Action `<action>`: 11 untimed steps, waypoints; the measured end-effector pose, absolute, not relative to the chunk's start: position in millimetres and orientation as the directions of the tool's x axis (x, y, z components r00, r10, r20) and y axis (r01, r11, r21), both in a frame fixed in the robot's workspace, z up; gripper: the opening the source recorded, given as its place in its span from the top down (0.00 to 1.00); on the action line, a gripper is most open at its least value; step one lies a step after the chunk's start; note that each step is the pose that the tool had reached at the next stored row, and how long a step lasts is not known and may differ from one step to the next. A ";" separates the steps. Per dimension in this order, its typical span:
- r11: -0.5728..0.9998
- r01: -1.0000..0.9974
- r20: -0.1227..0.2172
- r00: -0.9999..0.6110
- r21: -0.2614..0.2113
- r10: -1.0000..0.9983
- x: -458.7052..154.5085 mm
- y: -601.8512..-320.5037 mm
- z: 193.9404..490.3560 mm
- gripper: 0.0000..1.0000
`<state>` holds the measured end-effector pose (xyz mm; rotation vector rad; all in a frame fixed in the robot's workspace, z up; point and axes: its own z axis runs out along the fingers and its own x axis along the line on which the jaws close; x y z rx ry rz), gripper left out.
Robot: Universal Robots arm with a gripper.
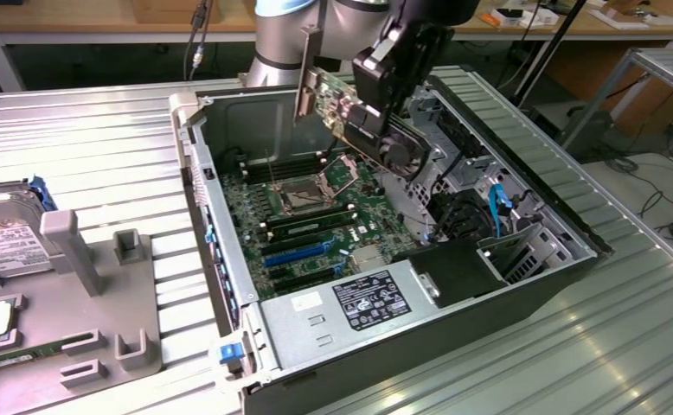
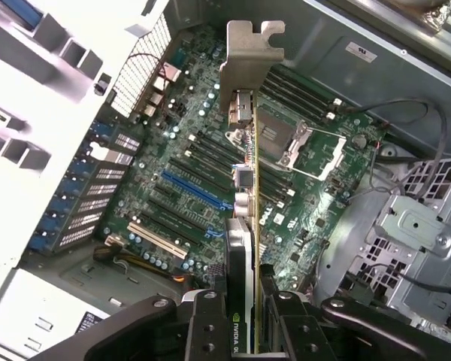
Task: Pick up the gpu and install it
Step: 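Insert the gpu into the slot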
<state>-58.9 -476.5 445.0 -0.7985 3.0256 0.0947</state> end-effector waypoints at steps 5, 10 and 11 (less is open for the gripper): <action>0.841 -0.538 -0.026 -0.843 0.056 -0.538 -58.9 -476.5 445.0 0.73; 0.841 -0.538 -0.026 -0.843 0.056 -0.538 -58.9 -476.2 445.0 0.73; 0.841 -0.538 -0.026 -0.843 0.056 -0.538 -58.9 -476.2 445.0 0.73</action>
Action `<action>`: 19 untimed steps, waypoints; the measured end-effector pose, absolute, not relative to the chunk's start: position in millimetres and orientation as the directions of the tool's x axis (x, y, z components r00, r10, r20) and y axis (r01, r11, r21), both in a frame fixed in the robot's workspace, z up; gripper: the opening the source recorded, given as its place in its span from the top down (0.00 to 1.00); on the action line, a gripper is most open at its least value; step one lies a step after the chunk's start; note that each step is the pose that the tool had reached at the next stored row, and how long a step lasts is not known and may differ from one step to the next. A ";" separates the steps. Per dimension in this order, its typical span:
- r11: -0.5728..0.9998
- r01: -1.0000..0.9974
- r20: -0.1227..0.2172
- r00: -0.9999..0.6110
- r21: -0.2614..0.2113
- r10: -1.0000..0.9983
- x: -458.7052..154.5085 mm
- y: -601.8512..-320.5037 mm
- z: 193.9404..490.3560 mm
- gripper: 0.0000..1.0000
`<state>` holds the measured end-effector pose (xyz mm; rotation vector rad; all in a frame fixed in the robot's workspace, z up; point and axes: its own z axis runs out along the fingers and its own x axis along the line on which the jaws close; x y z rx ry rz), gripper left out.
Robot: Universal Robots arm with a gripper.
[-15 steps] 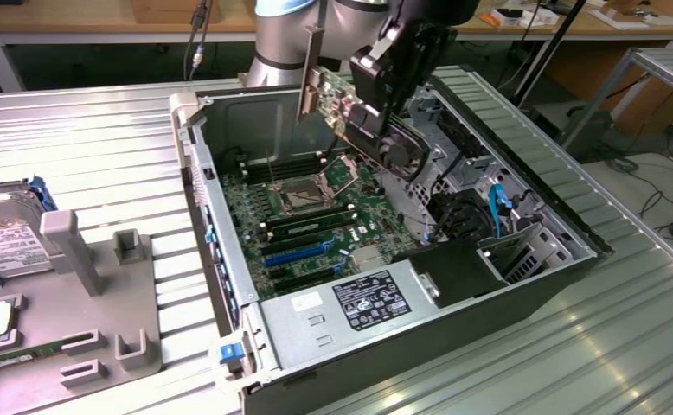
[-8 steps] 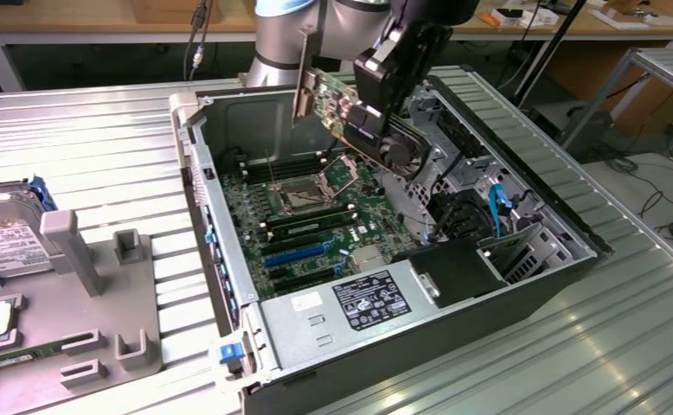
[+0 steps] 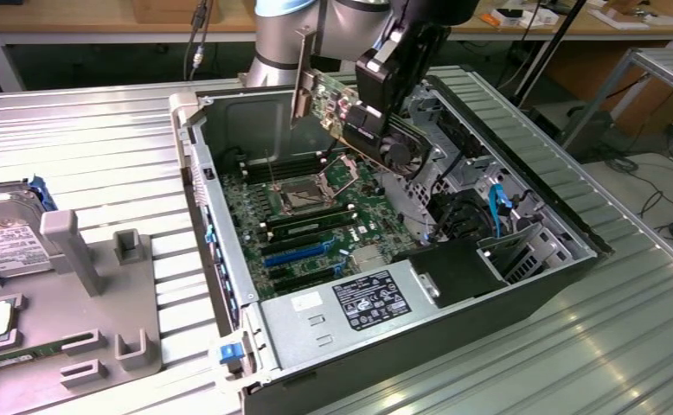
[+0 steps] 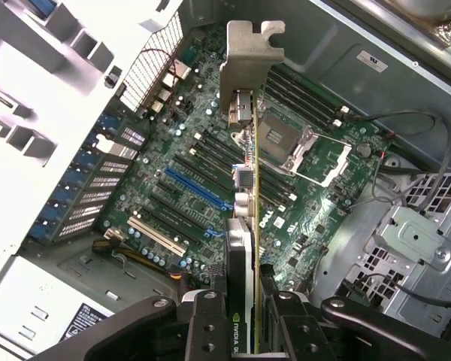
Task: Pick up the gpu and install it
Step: 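Insert the gpu into the slot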
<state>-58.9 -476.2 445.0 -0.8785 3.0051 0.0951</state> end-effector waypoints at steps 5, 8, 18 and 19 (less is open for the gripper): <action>0.840 -0.540 -0.026 -0.841 0.056 -0.540 -58.9 -476.2 445.0 0.73; 0.835 -0.548 -0.026 -0.837 0.056 -0.547 -58.9 -476.2 444.9 0.73; 0.787 -0.615 -0.026 -0.788 0.056 -0.615 -58.9 -476.2 445.0 0.73; 0.782 -0.620 -0.026 -0.784 0.056 -0.620 -58.9 -476.2 445.0 0.73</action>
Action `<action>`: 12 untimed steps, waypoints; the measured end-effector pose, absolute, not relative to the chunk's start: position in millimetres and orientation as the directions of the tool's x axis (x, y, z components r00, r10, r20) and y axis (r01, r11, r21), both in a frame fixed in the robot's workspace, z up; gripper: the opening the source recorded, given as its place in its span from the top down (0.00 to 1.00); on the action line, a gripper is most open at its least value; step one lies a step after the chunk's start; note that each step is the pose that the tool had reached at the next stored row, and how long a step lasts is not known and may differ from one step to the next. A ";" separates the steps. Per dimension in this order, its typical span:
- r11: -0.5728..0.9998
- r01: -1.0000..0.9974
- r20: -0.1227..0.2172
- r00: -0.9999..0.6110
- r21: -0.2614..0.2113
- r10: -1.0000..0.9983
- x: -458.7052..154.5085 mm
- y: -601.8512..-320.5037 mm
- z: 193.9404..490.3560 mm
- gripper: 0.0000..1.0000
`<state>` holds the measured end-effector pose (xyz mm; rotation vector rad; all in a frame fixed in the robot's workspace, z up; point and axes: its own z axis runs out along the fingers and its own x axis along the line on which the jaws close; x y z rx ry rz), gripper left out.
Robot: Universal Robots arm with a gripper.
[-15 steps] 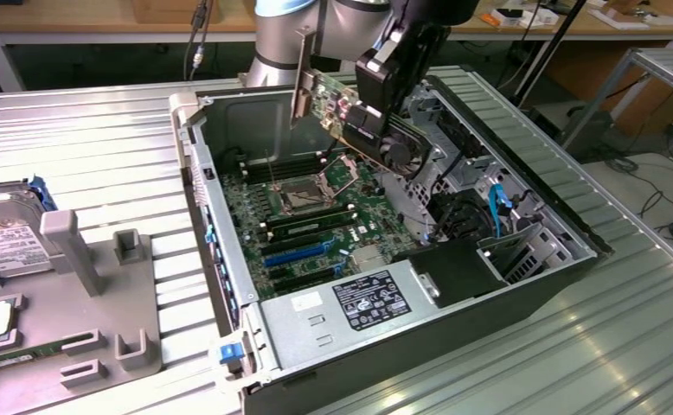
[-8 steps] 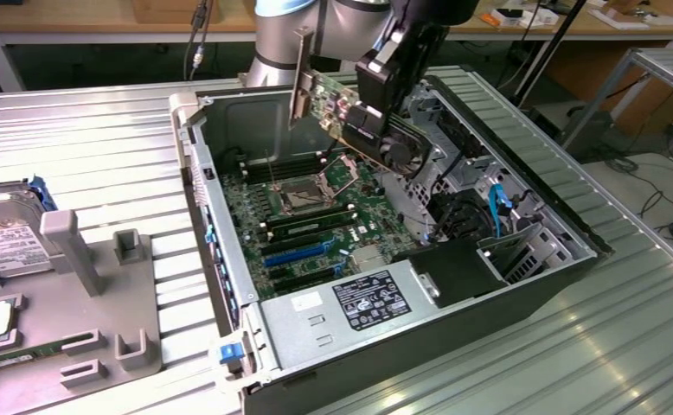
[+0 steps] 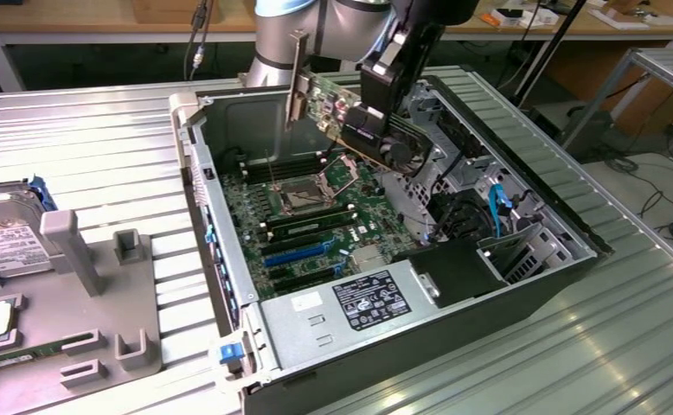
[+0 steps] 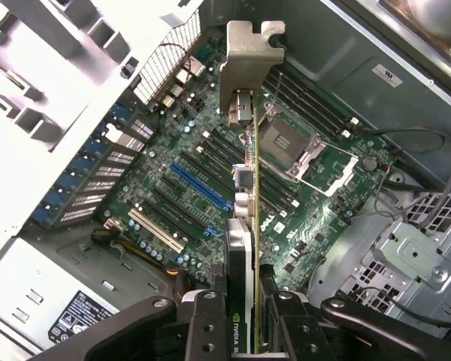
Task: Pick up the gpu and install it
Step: 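Insert the gpu into the slot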
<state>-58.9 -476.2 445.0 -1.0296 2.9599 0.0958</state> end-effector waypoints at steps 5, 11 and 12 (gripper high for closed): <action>0.749 -0.660 -0.026 -0.751 0.056 -0.660 -58.9 -476.2 445.0 0.73; 0.698 -0.714 -0.026 -0.700 0.056 -0.713 -58.9 -476.2 445.0 0.73; 0.693 -0.719 -0.026 -0.695 0.056 -0.719 -58.9 -476.2 445.0 0.73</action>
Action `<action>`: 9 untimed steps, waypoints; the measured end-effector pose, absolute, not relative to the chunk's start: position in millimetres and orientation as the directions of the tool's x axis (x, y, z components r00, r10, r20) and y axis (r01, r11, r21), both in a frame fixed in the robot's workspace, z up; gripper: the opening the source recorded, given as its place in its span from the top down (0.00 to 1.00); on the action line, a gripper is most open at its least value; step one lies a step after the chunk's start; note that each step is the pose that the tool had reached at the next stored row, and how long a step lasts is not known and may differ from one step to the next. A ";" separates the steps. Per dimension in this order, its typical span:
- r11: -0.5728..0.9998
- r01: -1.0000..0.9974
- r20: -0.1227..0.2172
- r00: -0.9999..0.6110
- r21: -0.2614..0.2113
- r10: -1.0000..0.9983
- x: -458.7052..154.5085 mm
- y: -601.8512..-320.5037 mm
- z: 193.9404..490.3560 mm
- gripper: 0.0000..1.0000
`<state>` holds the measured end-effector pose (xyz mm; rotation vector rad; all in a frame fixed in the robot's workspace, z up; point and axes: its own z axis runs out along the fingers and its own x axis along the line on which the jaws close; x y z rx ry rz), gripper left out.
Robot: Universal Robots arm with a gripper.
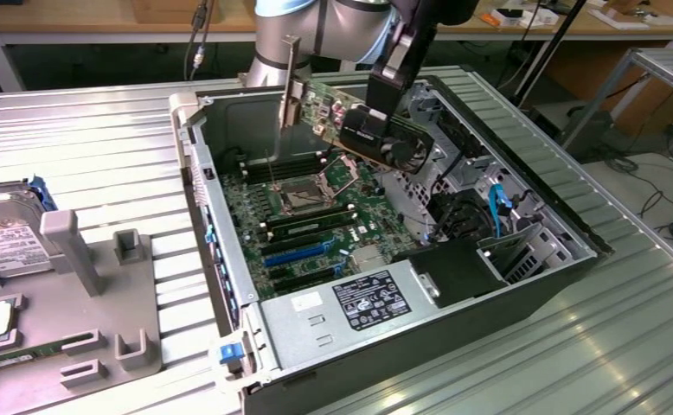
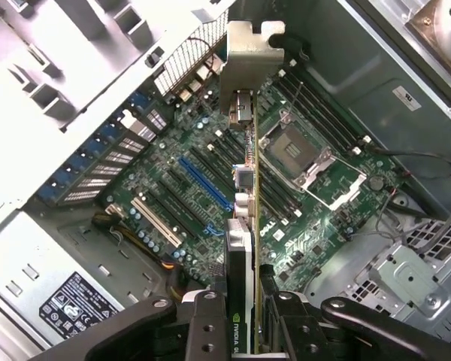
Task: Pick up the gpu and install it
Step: 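Insert the gpu into the slot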
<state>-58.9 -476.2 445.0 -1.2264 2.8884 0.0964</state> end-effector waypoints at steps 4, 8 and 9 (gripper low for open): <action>0.650 -0.758 -0.026 -0.652 0.056 -0.758 -58.9 -476.2 445.0 0.73; 0.621 -0.782 -0.026 -0.623 0.056 -0.782 -58.9 -476.2 445.0 0.73; 0.616 -0.786 -0.026 -0.618 0.056 -0.786 -58.9 -476.2 445.0 0.73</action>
